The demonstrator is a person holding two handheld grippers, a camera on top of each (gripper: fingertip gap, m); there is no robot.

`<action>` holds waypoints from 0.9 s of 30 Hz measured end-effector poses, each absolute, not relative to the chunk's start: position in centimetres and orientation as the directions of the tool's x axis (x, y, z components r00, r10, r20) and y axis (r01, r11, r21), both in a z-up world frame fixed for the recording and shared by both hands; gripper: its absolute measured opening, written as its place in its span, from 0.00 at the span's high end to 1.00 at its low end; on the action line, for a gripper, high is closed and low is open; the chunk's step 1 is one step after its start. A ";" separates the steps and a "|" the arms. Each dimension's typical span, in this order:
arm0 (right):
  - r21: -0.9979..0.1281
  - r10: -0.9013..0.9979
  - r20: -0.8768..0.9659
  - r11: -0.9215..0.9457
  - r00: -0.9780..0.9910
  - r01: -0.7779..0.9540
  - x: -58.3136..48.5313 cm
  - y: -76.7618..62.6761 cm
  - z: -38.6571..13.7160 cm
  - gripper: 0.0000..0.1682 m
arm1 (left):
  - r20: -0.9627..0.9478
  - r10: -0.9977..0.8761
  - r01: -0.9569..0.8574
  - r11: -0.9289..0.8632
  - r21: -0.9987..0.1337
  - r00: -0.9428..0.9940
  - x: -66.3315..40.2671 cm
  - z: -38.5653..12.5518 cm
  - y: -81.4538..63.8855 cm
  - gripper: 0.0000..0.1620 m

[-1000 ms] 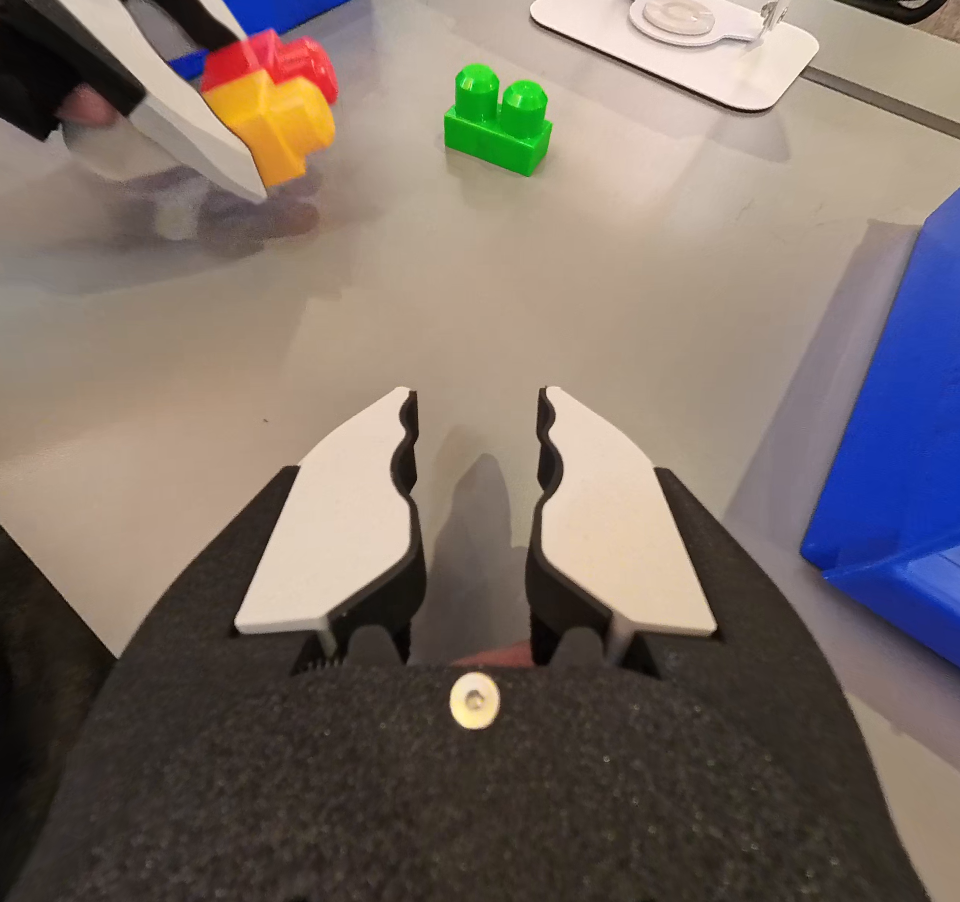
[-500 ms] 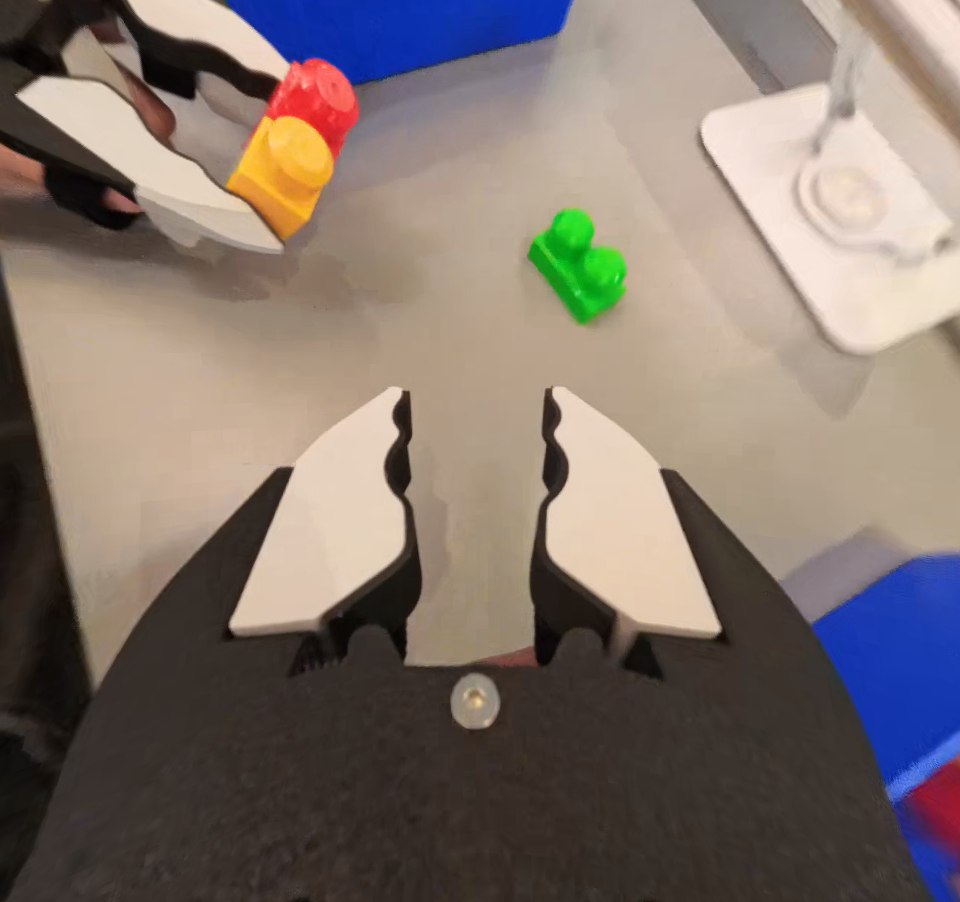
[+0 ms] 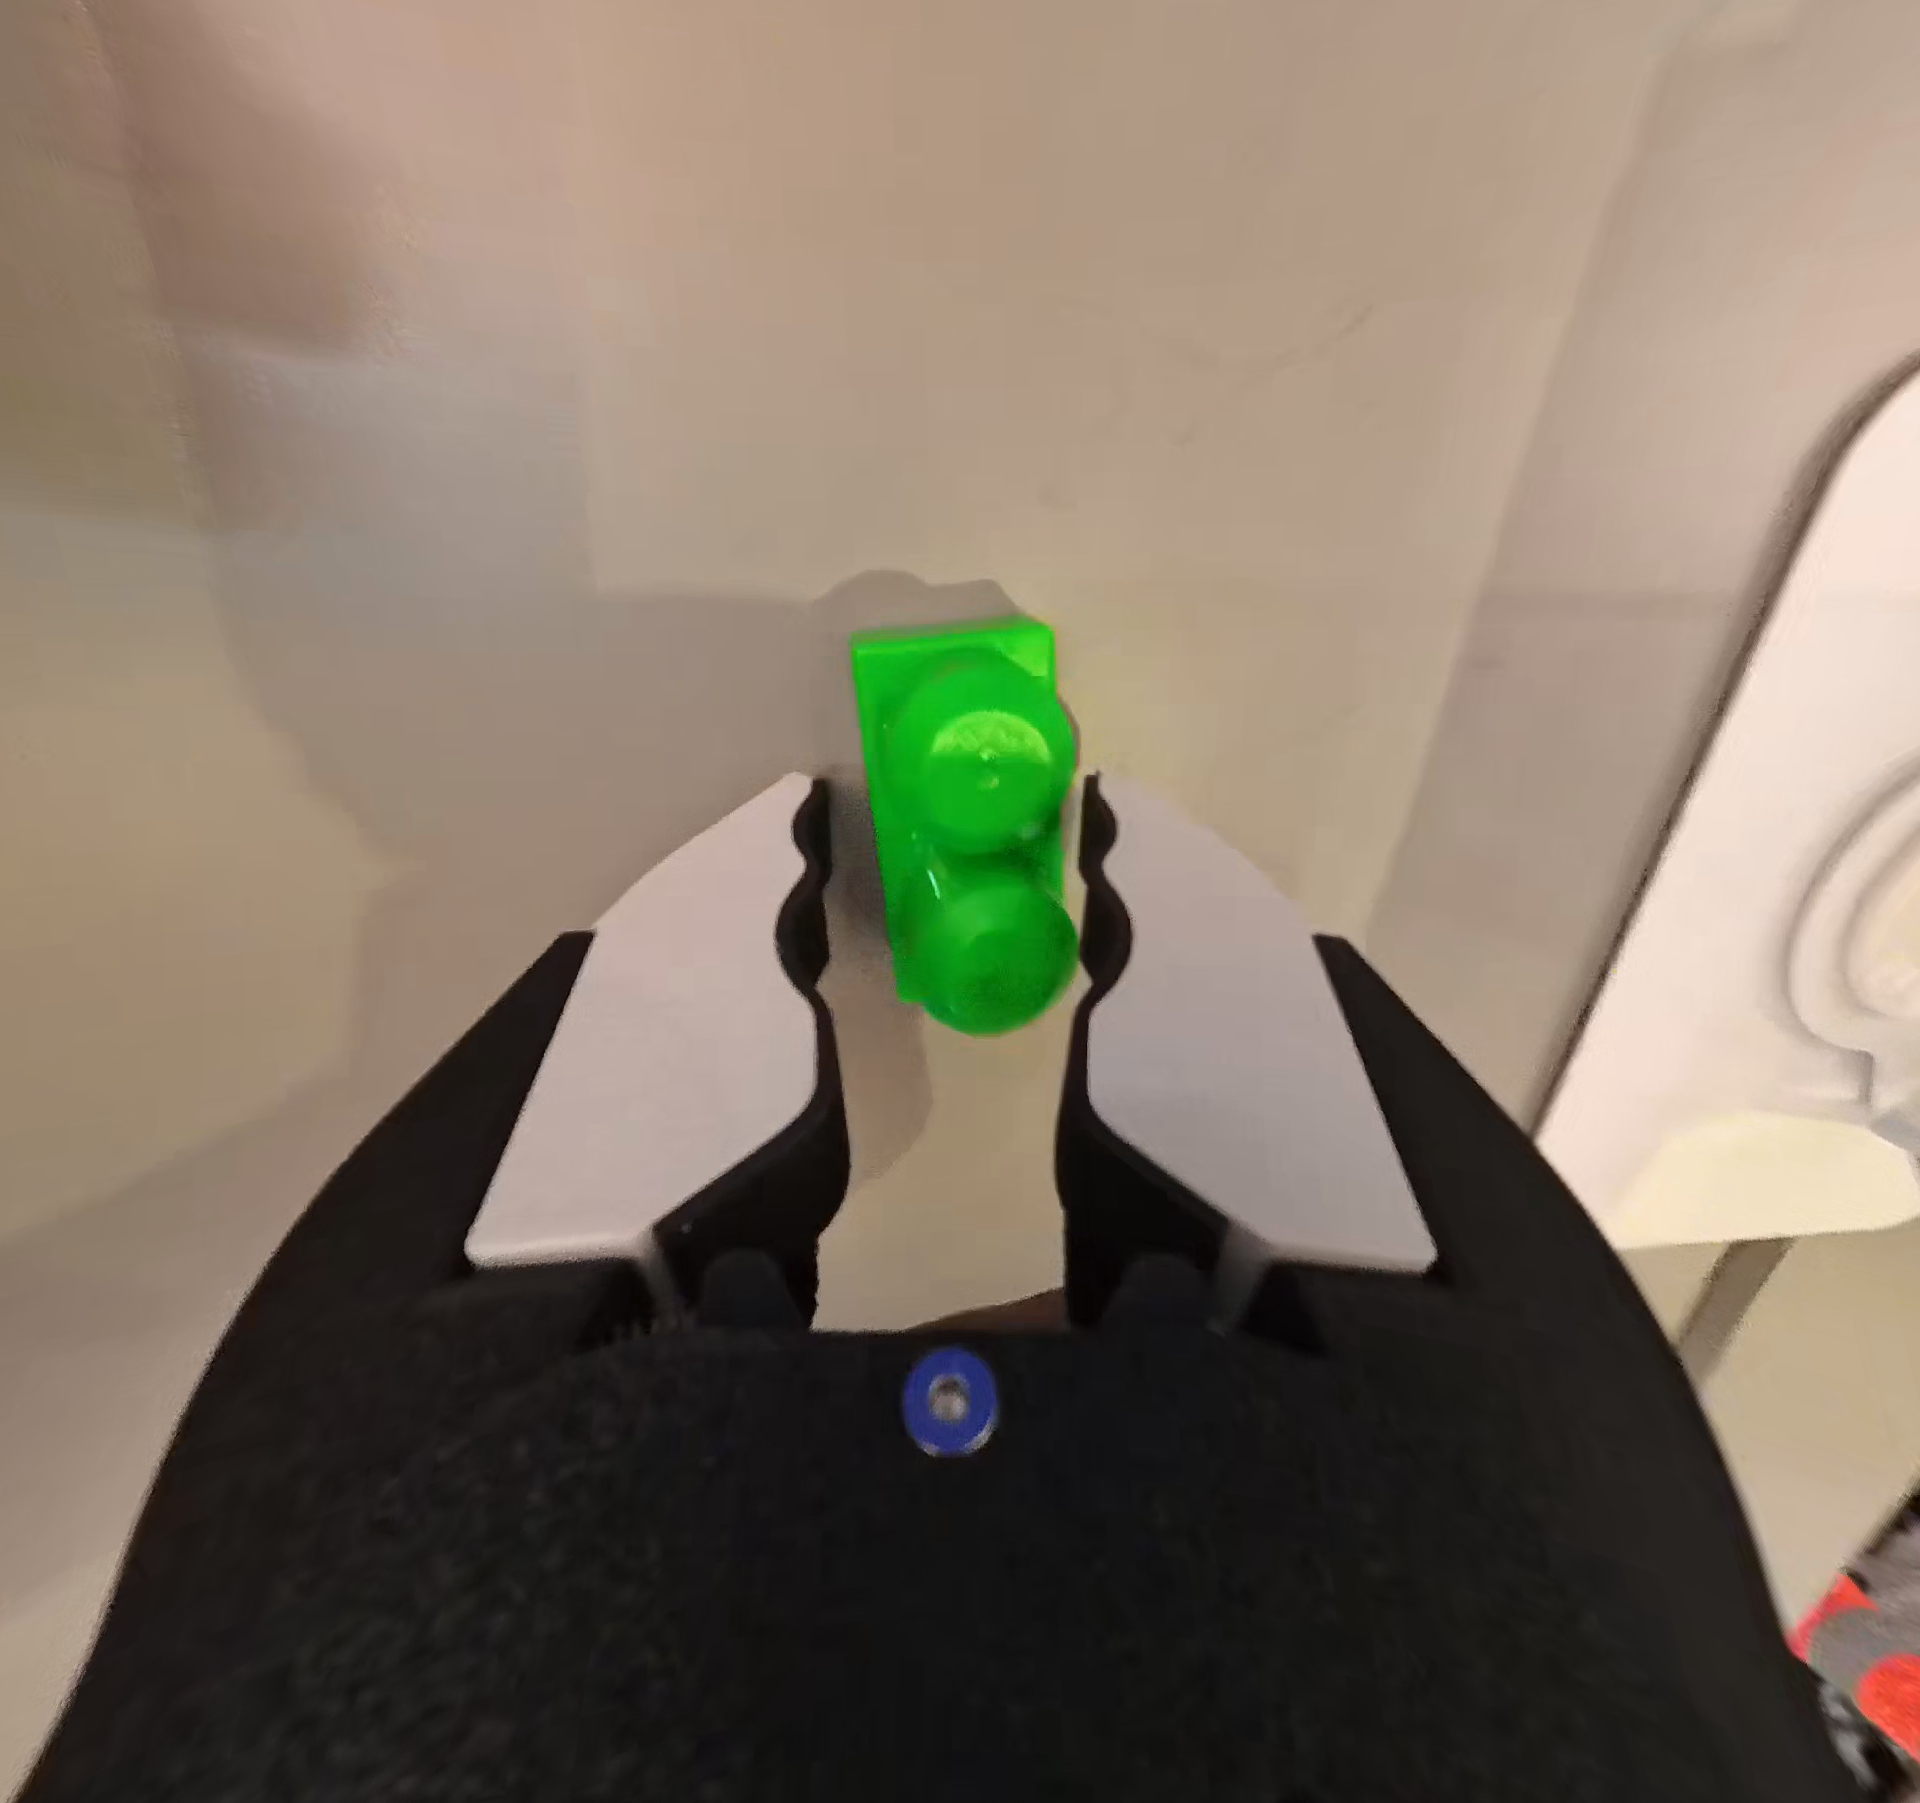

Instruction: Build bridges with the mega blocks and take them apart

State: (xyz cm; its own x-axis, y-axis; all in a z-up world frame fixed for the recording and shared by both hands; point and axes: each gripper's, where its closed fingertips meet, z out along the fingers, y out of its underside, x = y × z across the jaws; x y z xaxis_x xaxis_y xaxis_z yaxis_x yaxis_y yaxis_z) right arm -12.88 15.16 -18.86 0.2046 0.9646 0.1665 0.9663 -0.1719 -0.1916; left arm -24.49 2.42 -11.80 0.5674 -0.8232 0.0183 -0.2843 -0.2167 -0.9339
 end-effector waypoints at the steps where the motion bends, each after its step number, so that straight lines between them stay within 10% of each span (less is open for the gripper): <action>1: -0.220 0.968 0.141 -0.174 0.208 0.960 -13.4 15.0 -19.0 0.79 | 0.023 -0.826 -0.287 -0.222 -0.932 0.564 -24.5 -12.0 2.4 0.54; 5: -0.302 0.943 0.171 -0.225 0.285 0.926 -14.0 15.4 -17.6 0.79 | 0.034 -0.838 -0.299 -0.232 -0.926 0.545 -24.2 -12.6 2.1 0.54; 13: -0.838 0.757 -0.096 -0.412 0.646 0.359 -12.5 8.4 -4.8 0.79 | -0.015 -0.829 -0.317 -0.197 -0.928 0.560 -24.6 -12.3 2.5 0.54; 18: -0.835 0.611 -0.427 -0.549 0.667 -0.032 -9.9 3.7 -4.2 0.79 | -0.077 -0.824 -0.350 -0.152 -0.924 0.561 -24.6 -12.1 3.2 0.54; 27: -0.769 0.648 -0.534 -0.639 0.543 0.006 -11.6 4.4 -0.7 0.79 | -0.407 -0.778 -0.546 0.100 -0.832 0.478 -22.4 -9.0 6.1 0.54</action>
